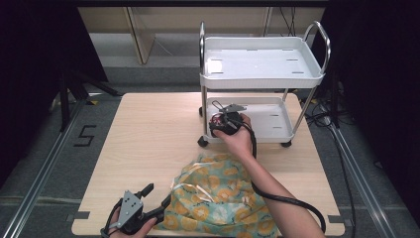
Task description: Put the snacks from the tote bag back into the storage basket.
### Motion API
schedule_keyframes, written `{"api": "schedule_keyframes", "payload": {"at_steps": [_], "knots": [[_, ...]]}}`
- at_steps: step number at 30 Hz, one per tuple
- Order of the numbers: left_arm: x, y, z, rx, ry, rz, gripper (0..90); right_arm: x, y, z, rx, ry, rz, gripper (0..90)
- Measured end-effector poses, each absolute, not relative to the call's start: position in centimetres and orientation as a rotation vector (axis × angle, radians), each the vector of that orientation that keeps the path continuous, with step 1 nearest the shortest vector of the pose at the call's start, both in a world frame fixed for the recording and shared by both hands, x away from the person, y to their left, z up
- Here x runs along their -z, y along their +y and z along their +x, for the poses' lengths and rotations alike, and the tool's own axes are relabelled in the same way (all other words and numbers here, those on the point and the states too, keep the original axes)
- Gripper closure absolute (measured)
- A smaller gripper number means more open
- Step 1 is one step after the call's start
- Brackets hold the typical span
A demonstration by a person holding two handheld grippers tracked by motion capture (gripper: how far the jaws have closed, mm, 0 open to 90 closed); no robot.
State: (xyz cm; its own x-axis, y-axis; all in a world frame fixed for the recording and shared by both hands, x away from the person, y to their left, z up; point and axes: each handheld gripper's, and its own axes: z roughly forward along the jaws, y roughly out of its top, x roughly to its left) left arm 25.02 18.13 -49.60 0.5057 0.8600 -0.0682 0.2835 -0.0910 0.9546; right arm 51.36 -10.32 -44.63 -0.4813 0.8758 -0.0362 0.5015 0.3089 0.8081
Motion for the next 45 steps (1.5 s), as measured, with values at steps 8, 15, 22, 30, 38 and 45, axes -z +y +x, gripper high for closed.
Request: {"api": "schedule_keyframes", "payload": {"at_steps": [8, 15, 22, 30, 38, 45], "knots": [[49.6, 18.1, 25.0, -0.649, 0.994, 1.644, 29.6, 44.6, -10.4, 51.5, -1.057, 2.132, 1.207, 26.1], [49.6, 18.1, 25.0, -0.649, 0.991, 1.645, 29.5, 44.8, -10.4, 51.6, -1.052, 2.131, 1.229, 19.2], [49.6, 18.0, 25.0, -0.649, 0.981, 1.652, 29.4, 44.5, -10.6, 51.3, -1.05, 2.142, 1.226, 16.7], [49.7, 17.9, 25.0, -0.648, 0.981, 1.642, 29.4, 43.7, -11.3, 50.2, -1.082, 2.145, 1.207, 16.5], [49.7, 17.8, 25.0, -0.649, 0.984, 1.641, 29.4, 43.0, -12.4, 48.9, -1.1, 2.165, 1.175, 16.9], [49.6, 17.8, 25.0, -0.654, 0.974, 1.651, 29.4, 42.6, -13.4, 47.8, -1.139, 2.156, 1.185, 17.2]]}}
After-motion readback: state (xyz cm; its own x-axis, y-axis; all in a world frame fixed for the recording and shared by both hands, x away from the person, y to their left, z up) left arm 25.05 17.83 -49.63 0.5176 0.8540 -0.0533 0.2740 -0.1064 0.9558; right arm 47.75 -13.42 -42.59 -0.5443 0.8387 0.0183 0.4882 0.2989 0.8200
